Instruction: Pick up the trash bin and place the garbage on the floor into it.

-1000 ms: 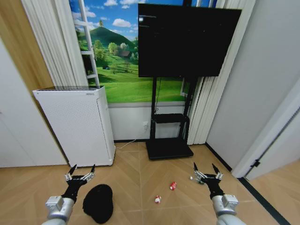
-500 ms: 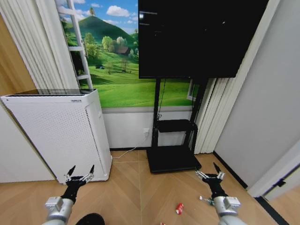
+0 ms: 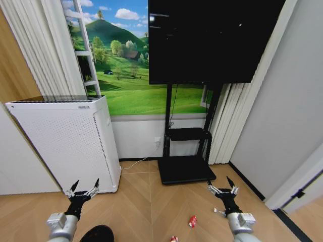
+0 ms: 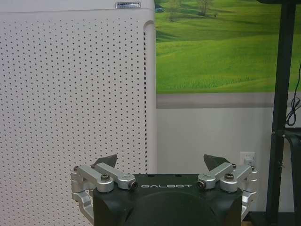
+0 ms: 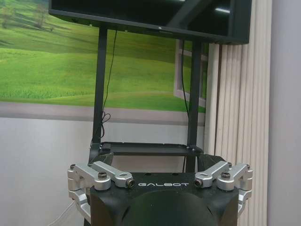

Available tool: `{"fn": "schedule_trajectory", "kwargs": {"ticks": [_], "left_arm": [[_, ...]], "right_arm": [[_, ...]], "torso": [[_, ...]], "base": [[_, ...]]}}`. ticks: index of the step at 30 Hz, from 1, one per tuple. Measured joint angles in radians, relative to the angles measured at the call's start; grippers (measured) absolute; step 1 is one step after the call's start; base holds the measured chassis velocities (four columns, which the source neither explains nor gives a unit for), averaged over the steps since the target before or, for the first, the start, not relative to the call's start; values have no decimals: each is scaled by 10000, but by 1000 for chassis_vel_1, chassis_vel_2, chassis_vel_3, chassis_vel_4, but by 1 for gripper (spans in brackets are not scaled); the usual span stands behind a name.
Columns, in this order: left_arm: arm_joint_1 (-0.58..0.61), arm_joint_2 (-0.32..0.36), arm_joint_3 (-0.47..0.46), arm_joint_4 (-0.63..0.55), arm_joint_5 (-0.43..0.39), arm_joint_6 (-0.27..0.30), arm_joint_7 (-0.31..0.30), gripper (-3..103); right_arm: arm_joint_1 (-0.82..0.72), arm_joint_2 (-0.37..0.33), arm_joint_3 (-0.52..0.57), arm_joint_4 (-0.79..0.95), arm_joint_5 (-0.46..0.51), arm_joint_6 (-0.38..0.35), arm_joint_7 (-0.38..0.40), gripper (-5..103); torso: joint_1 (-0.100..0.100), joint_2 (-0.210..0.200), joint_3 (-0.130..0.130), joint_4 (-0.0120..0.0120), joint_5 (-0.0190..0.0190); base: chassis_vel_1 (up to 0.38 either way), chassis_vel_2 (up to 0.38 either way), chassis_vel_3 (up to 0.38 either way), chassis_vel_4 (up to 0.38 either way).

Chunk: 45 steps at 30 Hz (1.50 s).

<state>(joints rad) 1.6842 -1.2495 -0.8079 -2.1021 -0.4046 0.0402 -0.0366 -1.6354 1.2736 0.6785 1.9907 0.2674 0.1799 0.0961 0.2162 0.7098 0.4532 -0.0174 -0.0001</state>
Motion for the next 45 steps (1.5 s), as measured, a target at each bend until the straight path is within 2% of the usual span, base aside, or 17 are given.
{"fn": "schedule_trajectory", "kwargs": {"ticks": [6,17,20,37,45], "left_arm": [[49,-116,-15,109,63,-69,3,100],[465,-343,-2,352,318,-477,102,100],[598,-371,24,477,472,-660,149,100],[761,-309,285,122,628,-694,174,100],[695,-386,313,111,669,-720,174,100]], "right_arm": [[-141,423,97,-126,340,109,11,100],[-210,733,54,-241,-77,315,385,100],[-322,920,20,-264,-252,491,688,100],[-429,631,-392,-39,-716,743,316,100],[-407,416,-703,-37,-614,576,326,100]], "torso": [[-129,-264,-146,-3,0],[-331,-758,-432,-3,0],[-415,-976,-563,0,1],[-706,-1720,-1021,0,1],[-838,-2052,-1221,-1,1]], "base": [[0,0,0,0],[0,0,0,0],[0,0,0,0],[0,0,0,0],[0,0,0,0]]}}
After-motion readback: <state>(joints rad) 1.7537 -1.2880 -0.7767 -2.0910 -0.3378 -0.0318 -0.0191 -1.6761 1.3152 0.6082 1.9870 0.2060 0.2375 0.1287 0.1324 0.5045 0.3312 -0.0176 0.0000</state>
